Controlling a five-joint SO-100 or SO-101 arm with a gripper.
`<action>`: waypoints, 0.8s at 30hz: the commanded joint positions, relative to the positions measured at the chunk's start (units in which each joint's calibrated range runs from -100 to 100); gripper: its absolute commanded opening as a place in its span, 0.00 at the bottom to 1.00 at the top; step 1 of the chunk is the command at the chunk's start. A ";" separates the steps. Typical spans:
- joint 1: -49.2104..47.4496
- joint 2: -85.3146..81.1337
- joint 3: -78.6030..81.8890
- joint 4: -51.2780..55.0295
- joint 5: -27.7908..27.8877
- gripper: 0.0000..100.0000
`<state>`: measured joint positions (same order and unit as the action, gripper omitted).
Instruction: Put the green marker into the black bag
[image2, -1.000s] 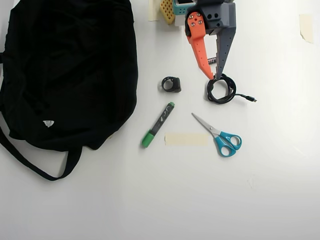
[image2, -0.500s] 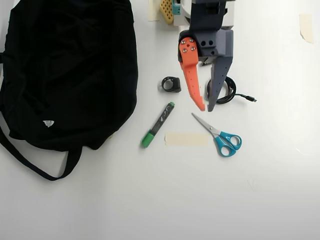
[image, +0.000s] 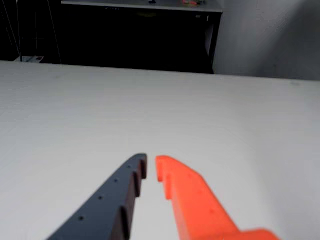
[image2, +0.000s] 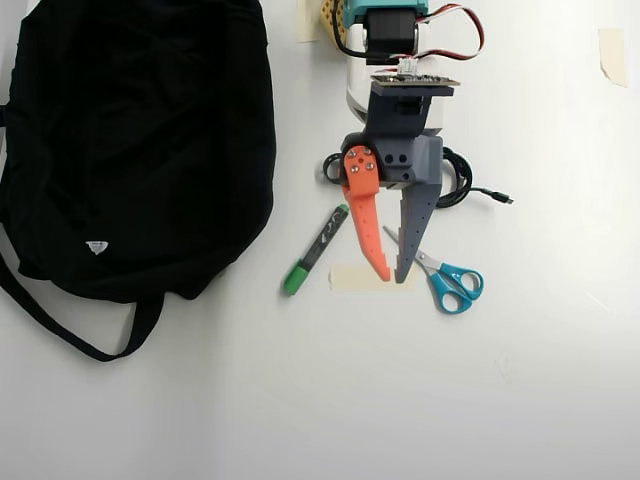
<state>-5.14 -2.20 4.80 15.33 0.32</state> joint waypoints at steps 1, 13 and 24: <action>0.06 0.96 -2.01 -3.79 0.31 0.02; 0.66 2.03 -1.92 -6.97 0.36 0.02; 1.10 0.96 1.49 -6.54 -0.11 0.02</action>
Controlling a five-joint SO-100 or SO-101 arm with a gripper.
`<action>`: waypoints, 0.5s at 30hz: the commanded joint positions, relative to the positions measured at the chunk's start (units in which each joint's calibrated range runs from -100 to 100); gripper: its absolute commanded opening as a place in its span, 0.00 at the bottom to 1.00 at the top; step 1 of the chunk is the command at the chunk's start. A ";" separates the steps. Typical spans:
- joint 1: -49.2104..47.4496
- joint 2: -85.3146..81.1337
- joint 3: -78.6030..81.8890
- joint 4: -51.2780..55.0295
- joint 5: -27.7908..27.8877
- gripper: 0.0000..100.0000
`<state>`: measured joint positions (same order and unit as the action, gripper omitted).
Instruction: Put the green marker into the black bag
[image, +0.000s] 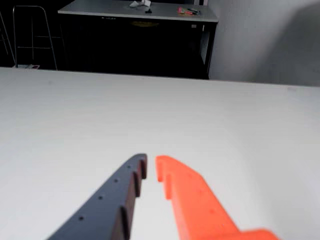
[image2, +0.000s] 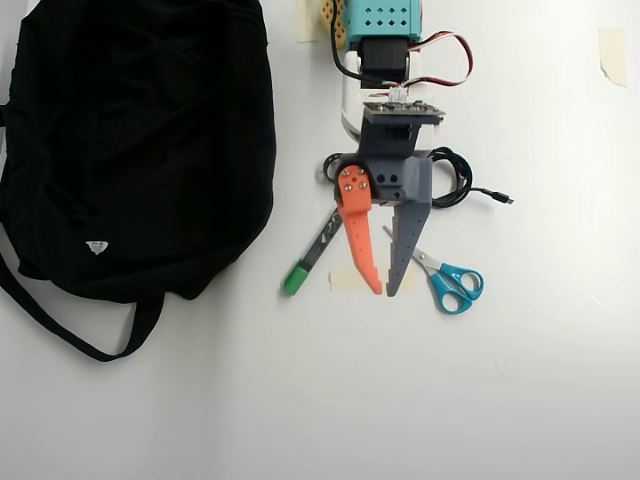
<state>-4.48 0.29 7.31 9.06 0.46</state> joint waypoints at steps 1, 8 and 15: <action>0.52 -1.54 -1.11 -0.10 -0.31 0.02; -0.01 -1.62 -8.66 21.52 -0.31 0.02; 0.37 -0.62 -11.53 41.59 -0.36 0.02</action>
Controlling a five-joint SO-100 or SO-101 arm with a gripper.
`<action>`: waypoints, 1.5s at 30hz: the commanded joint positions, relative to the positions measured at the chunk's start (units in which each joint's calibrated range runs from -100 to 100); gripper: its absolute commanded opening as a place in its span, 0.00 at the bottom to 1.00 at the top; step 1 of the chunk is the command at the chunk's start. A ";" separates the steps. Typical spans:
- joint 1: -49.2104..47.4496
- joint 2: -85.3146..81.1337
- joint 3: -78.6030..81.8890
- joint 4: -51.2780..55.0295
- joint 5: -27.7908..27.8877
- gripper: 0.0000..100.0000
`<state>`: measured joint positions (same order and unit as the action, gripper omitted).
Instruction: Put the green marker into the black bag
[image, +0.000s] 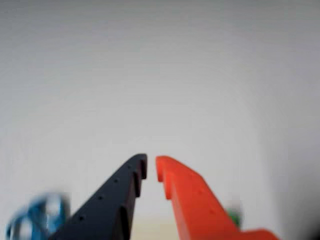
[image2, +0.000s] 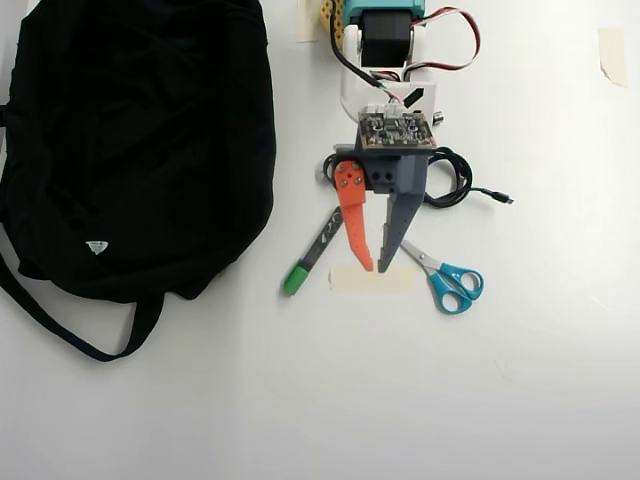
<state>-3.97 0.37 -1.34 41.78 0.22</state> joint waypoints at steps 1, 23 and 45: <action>-0.30 -0.87 -2.89 10.94 -0.11 0.02; -1.04 -1.20 -2.98 32.47 -5.67 0.02; -0.89 -0.87 -1.99 33.76 -4.57 0.02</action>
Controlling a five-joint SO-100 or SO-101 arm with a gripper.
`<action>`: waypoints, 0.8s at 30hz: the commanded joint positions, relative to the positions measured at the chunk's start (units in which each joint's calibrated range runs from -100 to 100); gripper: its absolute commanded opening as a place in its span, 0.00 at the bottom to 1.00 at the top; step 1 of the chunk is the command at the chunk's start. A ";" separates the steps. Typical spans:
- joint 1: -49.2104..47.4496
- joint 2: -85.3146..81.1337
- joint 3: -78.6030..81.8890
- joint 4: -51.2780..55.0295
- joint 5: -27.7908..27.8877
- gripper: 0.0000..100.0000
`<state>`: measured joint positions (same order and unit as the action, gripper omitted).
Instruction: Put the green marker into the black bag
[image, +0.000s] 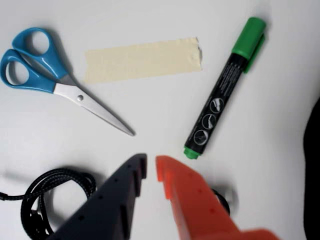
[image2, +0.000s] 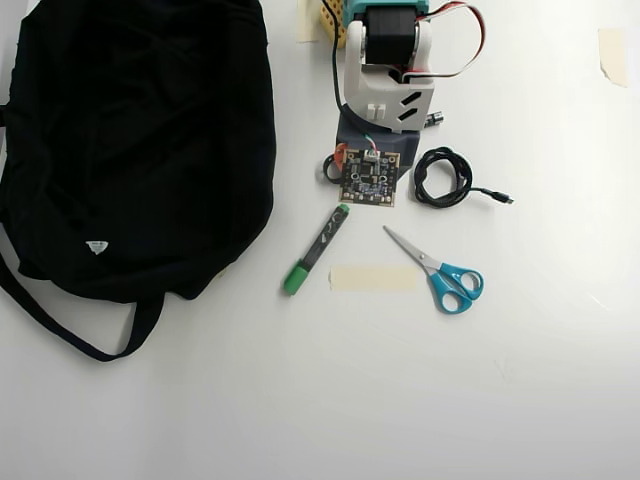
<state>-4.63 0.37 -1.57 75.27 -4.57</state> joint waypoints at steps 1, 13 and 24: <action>-0.23 -0.87 -1.75 0.27 0.21 0.02; 0.37 -0.46 -0.40 0.27 -0.15 0.04; 1.94 -0.37 3.01 1.82 -2.25 0.14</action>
<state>-3.67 0.37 1.73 76.38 -5.84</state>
